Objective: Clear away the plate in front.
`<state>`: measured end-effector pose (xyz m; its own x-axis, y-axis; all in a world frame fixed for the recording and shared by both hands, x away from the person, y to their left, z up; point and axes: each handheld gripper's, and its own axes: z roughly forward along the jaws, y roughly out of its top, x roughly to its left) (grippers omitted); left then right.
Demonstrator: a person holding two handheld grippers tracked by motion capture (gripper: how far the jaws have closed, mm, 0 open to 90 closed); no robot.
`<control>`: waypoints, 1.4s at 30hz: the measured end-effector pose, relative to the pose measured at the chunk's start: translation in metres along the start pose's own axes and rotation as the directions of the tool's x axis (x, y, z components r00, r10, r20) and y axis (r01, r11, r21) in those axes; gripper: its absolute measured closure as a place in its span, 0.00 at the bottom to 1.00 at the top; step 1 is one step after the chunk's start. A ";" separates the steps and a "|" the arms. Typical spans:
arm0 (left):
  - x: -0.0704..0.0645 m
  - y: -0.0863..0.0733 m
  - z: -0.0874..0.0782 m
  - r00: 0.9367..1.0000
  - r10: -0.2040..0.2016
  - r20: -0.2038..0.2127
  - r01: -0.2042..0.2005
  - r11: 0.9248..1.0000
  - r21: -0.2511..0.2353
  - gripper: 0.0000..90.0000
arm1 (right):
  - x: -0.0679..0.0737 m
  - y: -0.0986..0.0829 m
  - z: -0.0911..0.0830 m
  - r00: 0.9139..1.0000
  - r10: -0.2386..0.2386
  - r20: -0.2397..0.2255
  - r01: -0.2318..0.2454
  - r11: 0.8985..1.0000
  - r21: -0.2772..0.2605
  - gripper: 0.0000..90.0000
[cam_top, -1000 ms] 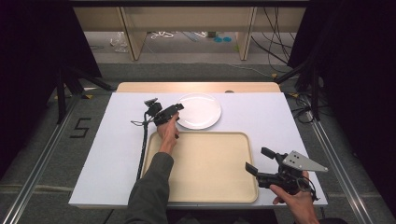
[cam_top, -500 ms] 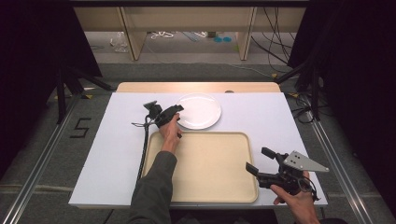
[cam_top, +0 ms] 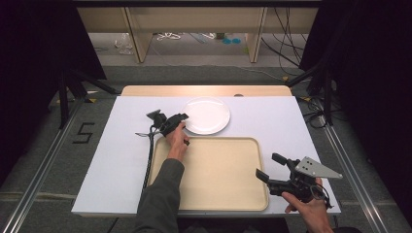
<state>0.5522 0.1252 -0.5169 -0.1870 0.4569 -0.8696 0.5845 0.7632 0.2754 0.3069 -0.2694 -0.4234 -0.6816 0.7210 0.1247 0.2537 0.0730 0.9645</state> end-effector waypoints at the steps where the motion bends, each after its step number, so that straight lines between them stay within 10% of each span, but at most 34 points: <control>1: 0.000 0.000 0.000 1.000 0.002 -0.001 -0.002 1.000 0.001 0.68 | 0.000 0.000 0.000 1.000 -0.002 -0.001 0.002 1.000 -0.003 0.19; 17: 0.006 -0.004 -0.001 0.998 -0.061 -0.023 0.061 0.998 -0.006 0.88 | -0.001 0.001 -0.001 1.000 0.007 -0.009 -0.007 1.000 -0.007 0.20; 42: 0.017 -0.009 -0.018 0.983 -0.139 0.117 0.146 0.988 -0.058 0.94 | -0.003 0.001 -0.003 1.000 0.008 0.002 -0.008 1.000 0.011 0.20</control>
<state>0.5301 0.1341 -0.5268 -0.1722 0.2899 -0.9415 0.5040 0.8471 0.1686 0.3068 -0.2733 -0.4215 -0.6783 0.7228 0.1323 0.2670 0.0747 0.9608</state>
